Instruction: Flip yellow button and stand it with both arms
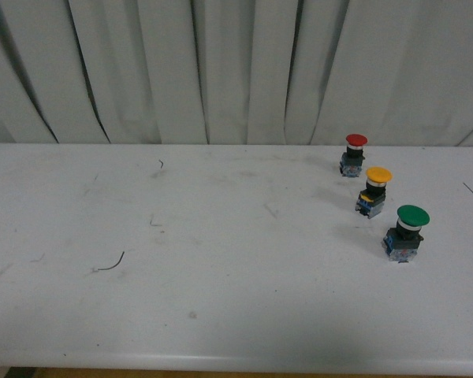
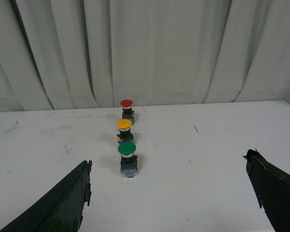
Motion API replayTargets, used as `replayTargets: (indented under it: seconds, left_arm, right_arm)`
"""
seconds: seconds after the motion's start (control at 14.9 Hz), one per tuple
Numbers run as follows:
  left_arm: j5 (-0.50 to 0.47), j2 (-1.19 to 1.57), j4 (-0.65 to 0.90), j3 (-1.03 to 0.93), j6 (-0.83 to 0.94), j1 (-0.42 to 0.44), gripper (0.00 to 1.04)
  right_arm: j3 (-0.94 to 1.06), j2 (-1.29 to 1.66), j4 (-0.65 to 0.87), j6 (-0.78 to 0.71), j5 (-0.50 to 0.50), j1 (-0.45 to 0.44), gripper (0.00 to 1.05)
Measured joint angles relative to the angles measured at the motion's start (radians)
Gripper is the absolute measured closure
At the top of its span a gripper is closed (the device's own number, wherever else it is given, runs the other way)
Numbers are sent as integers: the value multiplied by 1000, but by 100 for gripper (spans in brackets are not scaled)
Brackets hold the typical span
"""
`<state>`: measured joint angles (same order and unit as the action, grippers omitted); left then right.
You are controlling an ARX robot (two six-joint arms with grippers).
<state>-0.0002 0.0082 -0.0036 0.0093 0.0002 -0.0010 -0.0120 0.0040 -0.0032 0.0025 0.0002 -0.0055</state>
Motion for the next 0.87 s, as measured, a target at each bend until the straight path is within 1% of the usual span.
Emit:
replayTargets:
  seconds: [0.87]
  left_arm:
    - [0, 0, 0, 0, 0, 0, 7]
  right_arm:
    - [0, 0, 0, 0, 0, 0, 6]
